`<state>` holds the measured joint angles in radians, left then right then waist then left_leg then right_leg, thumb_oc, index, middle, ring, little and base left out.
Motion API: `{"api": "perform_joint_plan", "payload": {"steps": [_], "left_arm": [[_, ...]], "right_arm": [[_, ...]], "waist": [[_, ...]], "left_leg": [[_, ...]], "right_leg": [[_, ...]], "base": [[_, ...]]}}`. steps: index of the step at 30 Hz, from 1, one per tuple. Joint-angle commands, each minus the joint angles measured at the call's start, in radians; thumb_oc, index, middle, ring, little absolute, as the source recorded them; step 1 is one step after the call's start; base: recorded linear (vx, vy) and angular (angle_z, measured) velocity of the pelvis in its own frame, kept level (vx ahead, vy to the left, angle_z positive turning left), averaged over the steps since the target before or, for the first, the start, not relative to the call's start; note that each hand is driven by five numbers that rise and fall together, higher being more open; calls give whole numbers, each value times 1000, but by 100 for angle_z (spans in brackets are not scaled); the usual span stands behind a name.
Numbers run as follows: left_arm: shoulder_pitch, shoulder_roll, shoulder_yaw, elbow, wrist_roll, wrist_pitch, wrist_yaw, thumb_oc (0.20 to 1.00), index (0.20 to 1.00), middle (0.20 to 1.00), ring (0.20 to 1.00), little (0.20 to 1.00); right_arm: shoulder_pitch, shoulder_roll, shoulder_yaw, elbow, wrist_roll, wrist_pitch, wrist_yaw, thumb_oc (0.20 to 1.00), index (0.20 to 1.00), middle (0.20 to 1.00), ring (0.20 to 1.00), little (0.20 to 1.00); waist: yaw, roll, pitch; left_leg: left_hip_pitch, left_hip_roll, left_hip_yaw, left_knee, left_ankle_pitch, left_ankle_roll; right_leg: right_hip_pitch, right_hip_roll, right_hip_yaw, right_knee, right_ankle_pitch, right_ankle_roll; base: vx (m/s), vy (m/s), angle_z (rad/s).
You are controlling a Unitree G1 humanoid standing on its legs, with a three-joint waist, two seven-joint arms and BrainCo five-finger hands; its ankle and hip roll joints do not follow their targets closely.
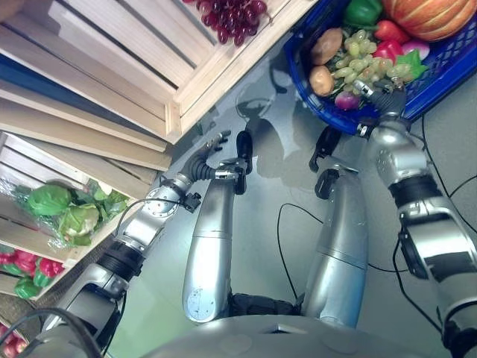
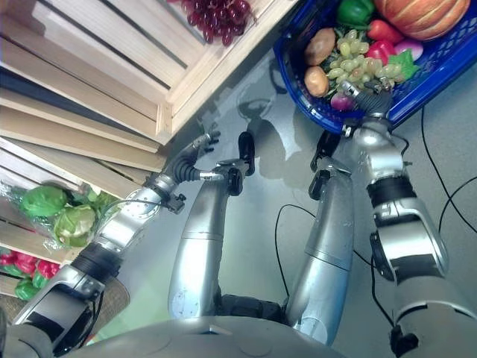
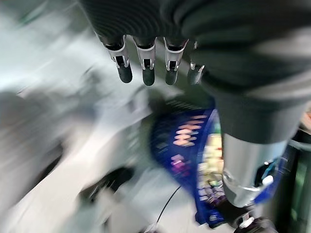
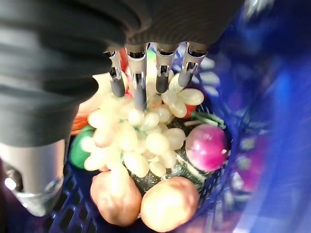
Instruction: Pick up fruits and vegetables into the basket
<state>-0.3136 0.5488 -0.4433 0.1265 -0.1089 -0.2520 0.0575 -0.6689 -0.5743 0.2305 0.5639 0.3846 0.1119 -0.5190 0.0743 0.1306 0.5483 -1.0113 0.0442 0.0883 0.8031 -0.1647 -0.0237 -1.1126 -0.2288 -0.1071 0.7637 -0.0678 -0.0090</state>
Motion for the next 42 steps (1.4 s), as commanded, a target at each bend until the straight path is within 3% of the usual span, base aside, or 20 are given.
{"api": "perform_joint_plan", "payload": {"steps": [1,4,7,11,14,16,18,19,21,22,28,30,34,35,37,42], "left_arm": [[62,30,73,-141,387,-74,251,1000,1000,1000,1000,1000],[97,58,129,-186,482,-36,351,1000,1000,1000,1000,1000],[171,82,207,-221,657,-44,483,1000,1000,1000,1000,1000],[208,135,288,-235,828,36,633,1000,1000,1000,1000,1000],[225,166,313,-228,903,82,686,1000,1000,1000,1000,1000],[238,204,351,-228,994,140,742,1000,1000,1000,1000,1000],[245,231,359,-216,1075,191,749,1000,1000,1000,1000,1000],[246,245,362,-209,1088,208,760,1000,1000,1000,1000,1000],[242,298,348,-186,1141,294,738,1000,1000,1000,1000,1000],[242,304,343,-181,1144,302,738,1000,1000,1000,1000,1000],[182,387,237,-87,1161,408,699,1000,1000,1000,1000,1000],[148,398,198,-55,1149,422,703,1000,1000,1000,1000,1000],[77,416,118,13,1145,452,639,1000,1000,1000,1000,1000],[35,425,82,59,1125,464,602,1000,1000,1000,1000,1000],[3,427,36,114,1123,484,579,1000,1000,1000,1000,1000],[-70,402,-35,272,1077,494,578,1000,1000,1000,1000,1000]], "right_arm": [[221,2,7,-205,-174,-66,-62,1000,1000,1000,1000,1000],[371,31,9,-303,-281,-121,-68,1000,1000,1000,1000,1000],[514,30,-7,-380,-393,-173,-51,1000,1000,1000,1000,1000],[584,-3,-13,-438,-480,-204,-36,1000,1000,1000,1000,1000],[614,-26,-12,-469,-505,-206,-39,1000,1000,1000,1000,1000],[641,-60,-21,-516,-533,-204,-39,1000,1000,1000,1000,1000],[663,-79,-31,-538,-546,-207,-33,1000,1000,1000,1000,1000],[667,-90,-36,-551,-550,-211,-28,1000,1000,1000,1000,1000],[688,-131,-51,-593,-542,-207,-15,1000,1000,1000,1000,1000],[691,-135,-52,-596,-542,-206,-13,1000,1000,1000,1000,1000],[710,-200,-60,-656,-515,-201,34,1000,1000,1000,1000,1000],[706,-210,-57,-662,-514,-202,40,1000,1000,1000,1000,1000],[697,-221,-46,-665,-511,-209,54,1000,1000,1000,1000,1000],[687,-231,-42,-669,-506,-216,54,1000,1000,1000,1000,1000],[684,-237,-39,-675,-510,-221,52,1000,1000,1000,1000,1000],[667,-244,-43,-687,-492,-241,44,1000,1000,1000,1000,1000]], "waist": [[-79,47,-28],[-102,37,-28],[-125,34,-28],[-148,35,-28],[-157,35,-28],[-167,36,-28],[-177,34,-28],[-182,35,-28],[-199,36,-28],[-201,36,-28],[-247,40,-28],[-257,42,-28],[-279,40,-28],[-291,38,-28],[-303,37,-28],[-327,32,-28]], "left_leg": [[137,-12,26,-230,29,19],[196,-13,37,-267,38,8],[280,-14,52,-320,54,-8],[341,-13,75,-381,97,-16],[391,-16,70,-389,75,-28],[403,-11,86,-402,101,-23],[436,-13,81,-393,73,-33],[424,-10,93,-399,97,-27],[431,-7,101,-388,92,-28],[445,-9,93,-381,70,-35],[428,4,115,-364,65,-39],[410,8,132,-369,87,-34],[409,12,137,-357,62,-43],[385,18,158,-360,82,-34],[385,21,156,-343,54,-44],[348,33,179,-323,45,-45]], "right_leg": [[124,55,-29,31,-164,50],[178,64,-25,-4,-163,58],[258,64,-22,-61,-154,74],[316,51,-31,-132,-113,78],[363,47,-18,-138,-139,91],[375,40,-22,-159,-111,84],[406,37,-9,-152,-139,95],[395,35,-17,-163,-112,87],[398,34,-4,-158,-112,89],[411,37,8,-151,-135,97],[380,48,45,-141,-134,103],[356,51,44,-147,-111,96],[352,63,67,-141,-134,104],[326,65,66,-152,-108,96],[323,72,81,-136,-136,105],[280,84,103,-130,-134,105]], "base": [[-15,45,-12],[-11,46,-23],[-1,74,-21],[-44,73,-18],[30,51,-12],[-15,66,-8],[65,57,-2],[-45,67,-6],[30,76,-7],[104,60,-4],[38,83,-17],[-49,70,-15],[38,62,-18],[19,64,-11],[64,82,-16],[24,64,-19]]}}
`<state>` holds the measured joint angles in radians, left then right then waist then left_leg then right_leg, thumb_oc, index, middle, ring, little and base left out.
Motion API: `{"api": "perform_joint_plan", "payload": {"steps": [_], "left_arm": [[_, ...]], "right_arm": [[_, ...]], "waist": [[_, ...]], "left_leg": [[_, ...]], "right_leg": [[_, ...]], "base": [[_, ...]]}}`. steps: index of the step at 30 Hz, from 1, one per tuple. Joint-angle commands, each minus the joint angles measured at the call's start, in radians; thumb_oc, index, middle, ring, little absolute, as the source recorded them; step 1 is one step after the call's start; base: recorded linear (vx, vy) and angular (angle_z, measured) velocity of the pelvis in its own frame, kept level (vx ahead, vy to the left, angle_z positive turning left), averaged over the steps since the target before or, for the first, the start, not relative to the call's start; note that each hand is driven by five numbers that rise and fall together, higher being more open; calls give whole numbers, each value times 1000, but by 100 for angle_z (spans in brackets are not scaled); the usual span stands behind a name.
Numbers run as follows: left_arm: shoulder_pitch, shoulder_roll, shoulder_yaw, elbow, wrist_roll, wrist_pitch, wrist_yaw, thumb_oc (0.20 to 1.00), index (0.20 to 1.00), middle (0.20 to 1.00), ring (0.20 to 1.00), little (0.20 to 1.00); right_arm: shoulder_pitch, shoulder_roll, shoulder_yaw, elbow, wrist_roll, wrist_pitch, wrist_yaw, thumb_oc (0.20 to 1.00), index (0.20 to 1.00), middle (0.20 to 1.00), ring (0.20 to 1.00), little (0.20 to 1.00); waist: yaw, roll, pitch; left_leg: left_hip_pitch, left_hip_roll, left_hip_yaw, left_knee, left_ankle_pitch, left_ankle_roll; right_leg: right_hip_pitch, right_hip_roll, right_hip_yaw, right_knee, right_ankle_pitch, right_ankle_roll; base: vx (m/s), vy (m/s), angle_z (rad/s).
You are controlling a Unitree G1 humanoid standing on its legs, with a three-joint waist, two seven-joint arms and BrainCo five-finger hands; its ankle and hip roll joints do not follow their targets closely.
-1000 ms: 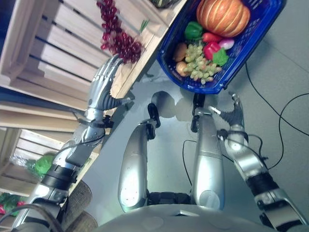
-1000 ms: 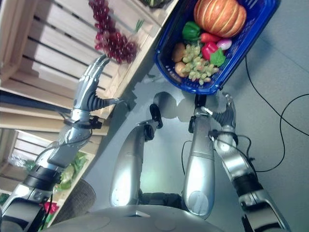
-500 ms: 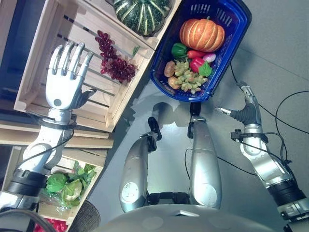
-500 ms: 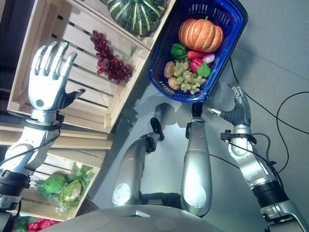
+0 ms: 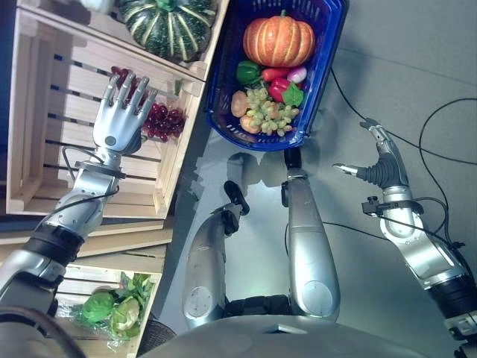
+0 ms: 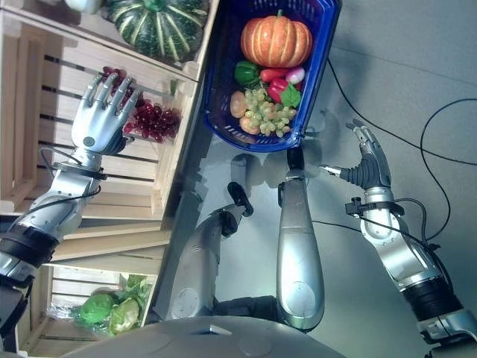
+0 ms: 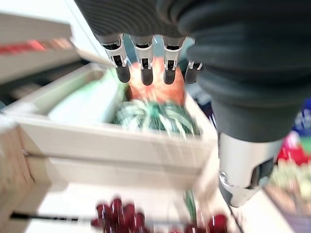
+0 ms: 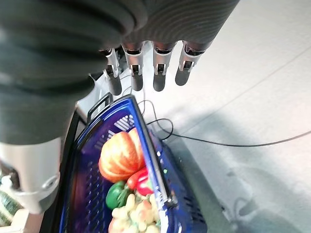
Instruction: Pick up fruits and vegetables into the basket
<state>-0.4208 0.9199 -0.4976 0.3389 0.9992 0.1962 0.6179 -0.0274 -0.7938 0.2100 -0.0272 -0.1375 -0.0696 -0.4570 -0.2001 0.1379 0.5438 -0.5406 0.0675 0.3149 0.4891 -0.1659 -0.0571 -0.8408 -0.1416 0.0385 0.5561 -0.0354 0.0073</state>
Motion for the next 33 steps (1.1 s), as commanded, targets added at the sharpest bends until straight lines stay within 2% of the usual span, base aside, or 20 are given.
{"api": "perform_joint_plan", "payload": {"steps": [1,9,15,22,33], "left_arm": [[22,23,9,95,-34,49,17,1000,1000,1000,1000,1000],[-49,-33,-17,318,-32,93,3,1000,1000,1000,1000,1000],[-80,-62,-44,417,-31,122,-11,1000,1000,1000,1000,1000],[-108,-91,-54,474,-67,144,8,1000,1000,1000,1000,1000],[-165,-118,-86,515,-19,204,58,1000,1000,1000,1000,1000]], "right_arm": [[19,-25,-23,-96,28,-63,-23,1000,1000,1000,1000,1000],[-13,-19,-25,-100,46,-86,-28,1000,1000,1000,1000,1000],[-32,-12,-23,-90,63,-103,-37,1000,1000,1000,1000,1000],[-49,0,-12,-70,70,-124,-72,1000,1000,1000,1000,1000],[-75,8,6,-19,58,-164,-156,1000,1000,1000,1000,1000]], "waist": [[-57,24,-24],[-72,20,-24],[-77,20,-24],[-79,17,-24],[-80,15,-24]], "left_leg": [[-131,12,-44,-3,43,-12],[-189,23,-31,34,24,-8],[-229,27,-26,60,9,-5],[-274,34,-20,86,-7,0],[-345,40,-26,118,-22,6]], "right_leg": [[-2,-1,-38,80,-166,88],[-67,5,-22,94,-161,88],[-109,6,-13,105,-158,89],[-156,7,-8,111,-152,89],[-227,19,2,130,-144,88]], "base": [[13,38,-12],[10,40,-6],[2,31,-3],[0,15,-1],[1,0,0]]}}
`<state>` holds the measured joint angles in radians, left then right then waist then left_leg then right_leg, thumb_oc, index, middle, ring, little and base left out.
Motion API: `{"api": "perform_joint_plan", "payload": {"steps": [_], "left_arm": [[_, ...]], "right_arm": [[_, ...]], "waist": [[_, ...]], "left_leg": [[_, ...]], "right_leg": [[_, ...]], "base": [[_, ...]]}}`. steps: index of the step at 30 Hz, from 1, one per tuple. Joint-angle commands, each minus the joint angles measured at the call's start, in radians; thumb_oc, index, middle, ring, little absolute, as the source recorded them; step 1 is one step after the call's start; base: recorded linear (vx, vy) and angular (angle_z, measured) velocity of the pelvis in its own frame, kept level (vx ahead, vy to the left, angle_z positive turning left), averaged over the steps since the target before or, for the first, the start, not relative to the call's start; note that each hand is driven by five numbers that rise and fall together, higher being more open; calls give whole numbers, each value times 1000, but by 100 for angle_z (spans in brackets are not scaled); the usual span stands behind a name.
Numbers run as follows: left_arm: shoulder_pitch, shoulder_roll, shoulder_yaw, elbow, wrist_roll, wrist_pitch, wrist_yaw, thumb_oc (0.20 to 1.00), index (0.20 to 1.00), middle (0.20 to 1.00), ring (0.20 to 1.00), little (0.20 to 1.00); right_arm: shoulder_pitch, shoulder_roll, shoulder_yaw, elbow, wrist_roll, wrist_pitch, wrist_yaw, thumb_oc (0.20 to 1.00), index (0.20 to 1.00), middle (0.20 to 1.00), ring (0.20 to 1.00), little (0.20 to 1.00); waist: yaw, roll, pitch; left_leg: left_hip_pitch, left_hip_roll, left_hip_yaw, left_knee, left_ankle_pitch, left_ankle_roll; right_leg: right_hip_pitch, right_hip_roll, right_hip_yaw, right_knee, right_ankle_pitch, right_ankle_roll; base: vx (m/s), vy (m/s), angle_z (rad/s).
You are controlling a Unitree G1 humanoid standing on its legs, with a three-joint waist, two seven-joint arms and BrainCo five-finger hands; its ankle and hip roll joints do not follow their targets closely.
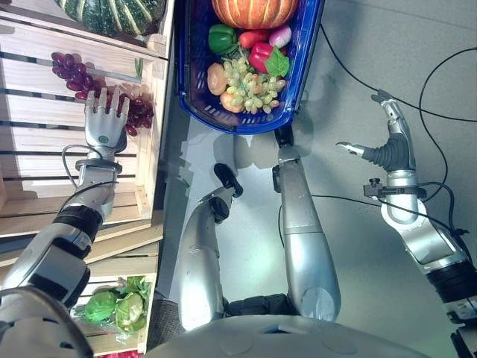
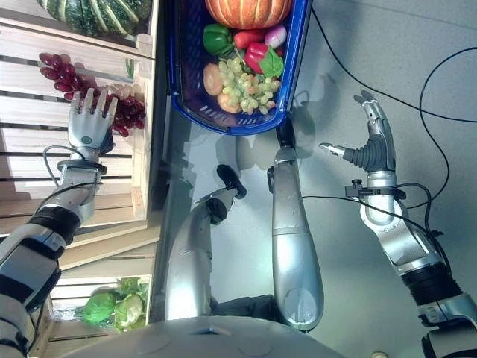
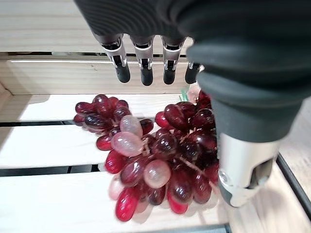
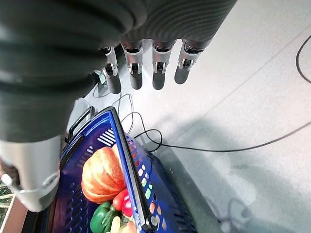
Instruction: Pick up fruits and vegetables into the basket
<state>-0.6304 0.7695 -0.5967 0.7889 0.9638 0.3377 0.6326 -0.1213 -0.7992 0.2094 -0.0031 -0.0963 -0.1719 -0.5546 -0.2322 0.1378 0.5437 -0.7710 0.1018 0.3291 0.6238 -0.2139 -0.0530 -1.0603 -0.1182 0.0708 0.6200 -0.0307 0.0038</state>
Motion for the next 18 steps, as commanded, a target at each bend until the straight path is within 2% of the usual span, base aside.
{"api": "perform_joint_plan", "payload": {"steps": [1,10,18], "left_arm": [[39,29,9,67,14,64,50,1000,1000,1000,1000,1000],[-6,5,-15,90,-13,112,53,1000,1000,1000,1000,1000],[-54,-14,-37,156,-73,154,-12,1000,1000,1000,1000,1000]], "right_arm": [[16,13,8,-39,12,-65,-66,1000,1000,1000,1000,1000],[-11,19,26,-4,5,-88,-100,1000,1000,1000,1000,1000],[-31,31,34,29,76,-130,-100,1000,1000,1000,1000,1000]], "waist": [[-49,15,-24],[-54,13,-24],[-59,9,-24]], "left_leg": [[-120,5,-40,-15,25,2],[-164,11,-38,7,16,4],[-209,15,-37,24,16,3]], "right_leg": [[-15,-3,-29,67,-149,91],[-58,6,-20,79,-146,86],[-105,14,-17,92,-144,78]], "base": [[0,0,0],[0,0,0],[0,0,0]]}}
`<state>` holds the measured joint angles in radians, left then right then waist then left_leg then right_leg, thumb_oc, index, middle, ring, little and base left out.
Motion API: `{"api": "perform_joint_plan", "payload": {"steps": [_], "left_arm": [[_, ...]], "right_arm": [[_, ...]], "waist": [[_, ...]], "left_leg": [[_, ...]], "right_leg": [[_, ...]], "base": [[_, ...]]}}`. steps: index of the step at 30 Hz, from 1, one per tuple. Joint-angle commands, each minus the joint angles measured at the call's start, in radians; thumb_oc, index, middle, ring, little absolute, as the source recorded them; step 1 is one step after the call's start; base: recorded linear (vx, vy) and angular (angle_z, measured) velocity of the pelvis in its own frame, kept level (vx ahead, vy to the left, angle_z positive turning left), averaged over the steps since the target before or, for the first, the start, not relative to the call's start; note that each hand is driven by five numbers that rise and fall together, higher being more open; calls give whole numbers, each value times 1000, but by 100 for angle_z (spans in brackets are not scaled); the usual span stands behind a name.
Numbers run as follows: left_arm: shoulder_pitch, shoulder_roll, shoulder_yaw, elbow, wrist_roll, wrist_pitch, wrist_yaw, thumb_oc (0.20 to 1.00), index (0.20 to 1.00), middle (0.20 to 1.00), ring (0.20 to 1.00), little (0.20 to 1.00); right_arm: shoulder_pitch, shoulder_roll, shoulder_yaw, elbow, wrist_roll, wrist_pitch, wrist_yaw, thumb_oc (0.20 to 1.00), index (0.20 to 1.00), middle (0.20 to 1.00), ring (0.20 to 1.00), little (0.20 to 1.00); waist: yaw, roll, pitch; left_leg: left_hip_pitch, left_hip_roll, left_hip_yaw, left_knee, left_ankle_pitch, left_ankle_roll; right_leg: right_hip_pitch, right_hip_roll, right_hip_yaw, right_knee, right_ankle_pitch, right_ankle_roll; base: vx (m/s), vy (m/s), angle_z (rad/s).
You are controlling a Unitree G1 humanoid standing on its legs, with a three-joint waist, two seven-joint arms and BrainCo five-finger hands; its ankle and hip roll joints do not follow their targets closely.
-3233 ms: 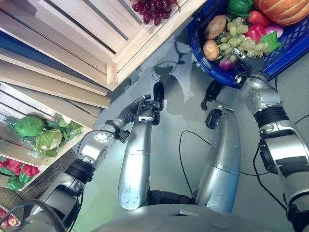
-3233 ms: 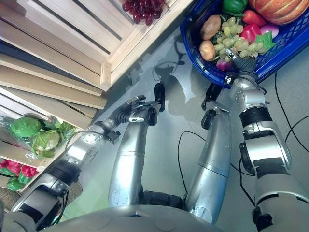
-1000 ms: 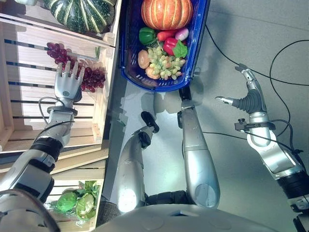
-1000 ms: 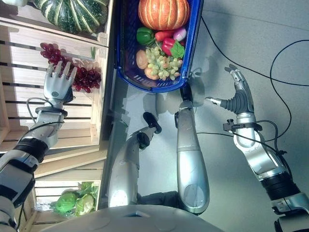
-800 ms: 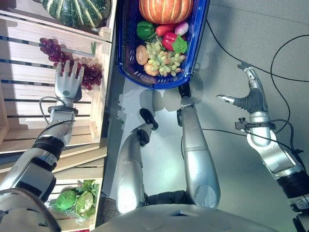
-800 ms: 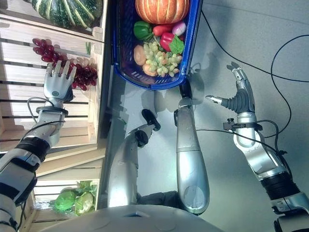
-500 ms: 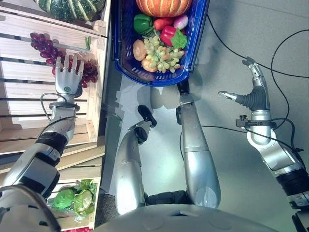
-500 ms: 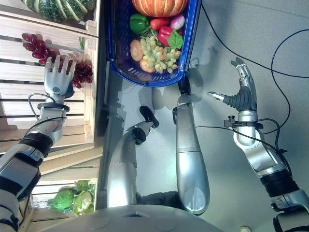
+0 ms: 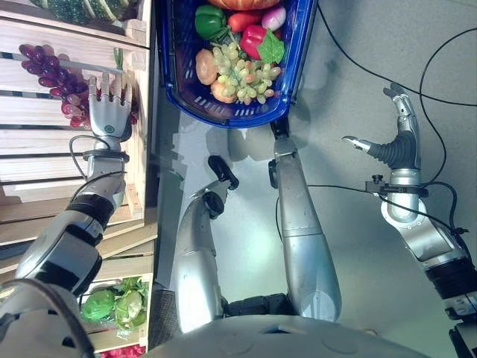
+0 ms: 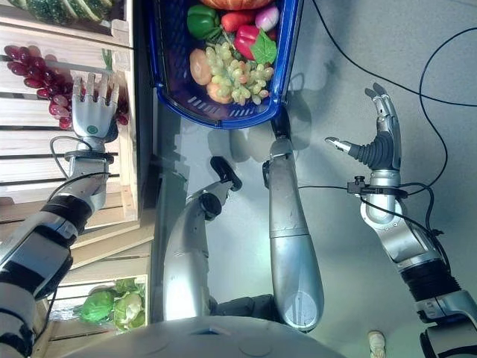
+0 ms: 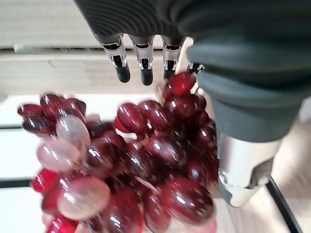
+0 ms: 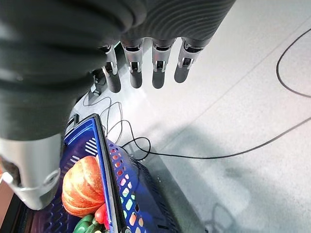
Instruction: Pick up fruits and vegetables into the basket
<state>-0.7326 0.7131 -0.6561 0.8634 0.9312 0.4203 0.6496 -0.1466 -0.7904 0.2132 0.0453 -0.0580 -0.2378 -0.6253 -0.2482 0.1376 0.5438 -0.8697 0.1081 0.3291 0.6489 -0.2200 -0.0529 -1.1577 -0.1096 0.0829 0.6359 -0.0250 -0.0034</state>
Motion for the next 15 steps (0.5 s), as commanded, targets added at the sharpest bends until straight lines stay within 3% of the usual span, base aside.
{"api": "perform_joint_plan", "payload": {"steps": [1,15], "left_arm": [[45,41,18,90,-52,78,-31,1000,1000,1000,1000,1000],[54,1,30,191,-169,228,-64,1000,1000,1000,1000,1000]], "right_arm": [[-7,23,31,-16,43,-69,-31,1000,1000,1000,1000,1000],[-29,54,42,72,118,-143,-32,1000,1000,1000,1000,1000]], "waist": [[-43,8,-24],[-34,-2,-24]], "left_leg": [[-114,10,-38,1,22,3],[-182,6,-58,31,19,6]], "right_leg": [[-10,5,-29,78,-150,85],[-65,16,-29,99,-150,69]], "base": [[0,0,0],[0,0,0]]}}
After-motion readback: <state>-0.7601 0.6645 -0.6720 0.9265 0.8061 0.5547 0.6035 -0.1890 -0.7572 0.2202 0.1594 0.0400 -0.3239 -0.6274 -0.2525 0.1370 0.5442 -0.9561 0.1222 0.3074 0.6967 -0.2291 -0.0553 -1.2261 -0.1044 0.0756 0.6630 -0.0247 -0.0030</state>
